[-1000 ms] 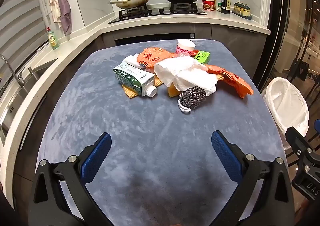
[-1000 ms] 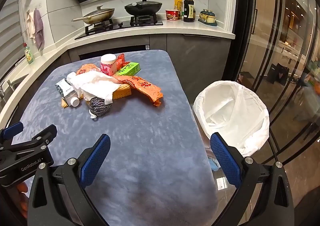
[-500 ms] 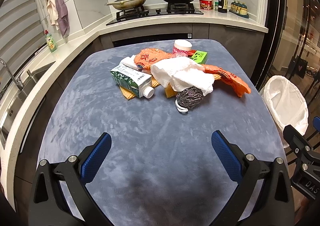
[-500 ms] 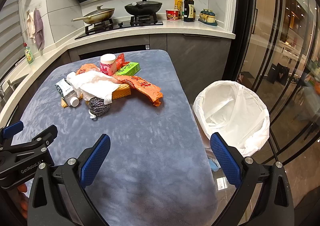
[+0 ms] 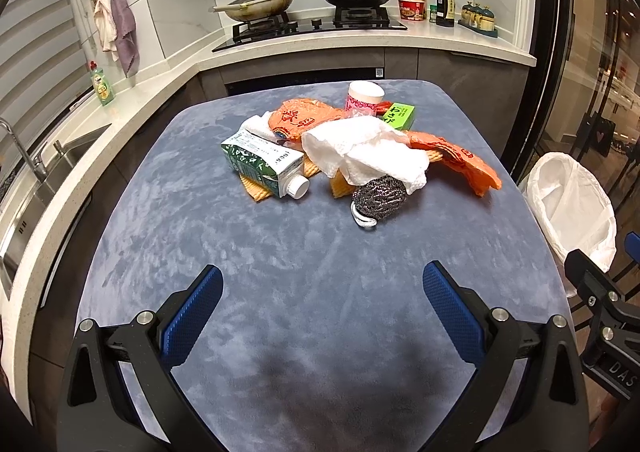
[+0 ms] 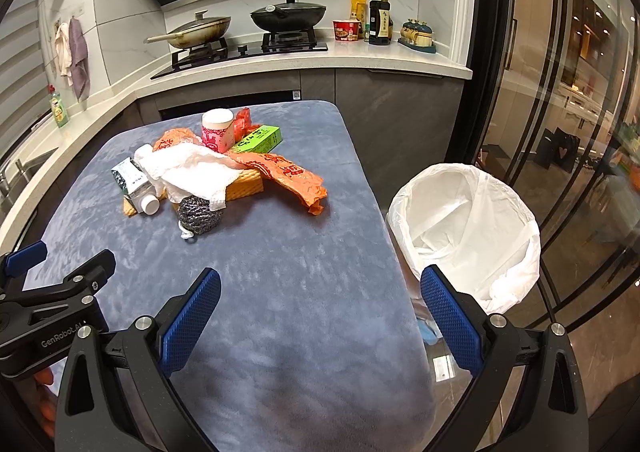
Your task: Collect trash
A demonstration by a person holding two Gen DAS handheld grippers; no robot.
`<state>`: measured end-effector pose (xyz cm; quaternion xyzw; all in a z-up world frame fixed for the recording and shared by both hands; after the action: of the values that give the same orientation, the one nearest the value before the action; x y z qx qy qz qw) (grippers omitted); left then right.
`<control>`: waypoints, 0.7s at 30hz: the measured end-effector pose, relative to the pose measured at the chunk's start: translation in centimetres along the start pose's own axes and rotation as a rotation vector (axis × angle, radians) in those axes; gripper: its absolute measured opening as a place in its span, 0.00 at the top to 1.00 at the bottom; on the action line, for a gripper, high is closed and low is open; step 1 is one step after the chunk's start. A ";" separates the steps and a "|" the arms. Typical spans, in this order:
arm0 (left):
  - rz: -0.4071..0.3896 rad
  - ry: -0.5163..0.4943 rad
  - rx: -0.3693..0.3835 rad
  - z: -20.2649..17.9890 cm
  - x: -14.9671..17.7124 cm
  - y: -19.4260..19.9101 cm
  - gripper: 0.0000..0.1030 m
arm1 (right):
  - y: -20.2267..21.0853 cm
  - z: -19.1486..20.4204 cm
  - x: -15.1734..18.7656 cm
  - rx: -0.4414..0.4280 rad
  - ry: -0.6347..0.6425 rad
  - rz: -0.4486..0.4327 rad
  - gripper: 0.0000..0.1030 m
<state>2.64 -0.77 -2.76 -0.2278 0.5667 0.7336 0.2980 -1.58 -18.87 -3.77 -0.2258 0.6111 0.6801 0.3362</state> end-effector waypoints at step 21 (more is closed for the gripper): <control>-0.001 0.001 0.002 0.2 -0.1 -0.2 0.07 | -0.1 0.0 0.1 0.003 -0.004 -0.004 0.07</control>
<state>2.81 -0.58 -2.78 -0.2280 0.5675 0.7328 0.2983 -1.57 -18.88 -3.88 -0.2250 0.6109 0.6791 0.3390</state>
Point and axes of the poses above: each gripper's, at about its wrist camera, not at the fingertips, and y roughly against the way its jaws point, z to its left, x to its underside, the point moved 4 cm from there along -y, roughly the way its jaws point, and after that the axes turned 11 degrees about -x, right-handed, at the moved point
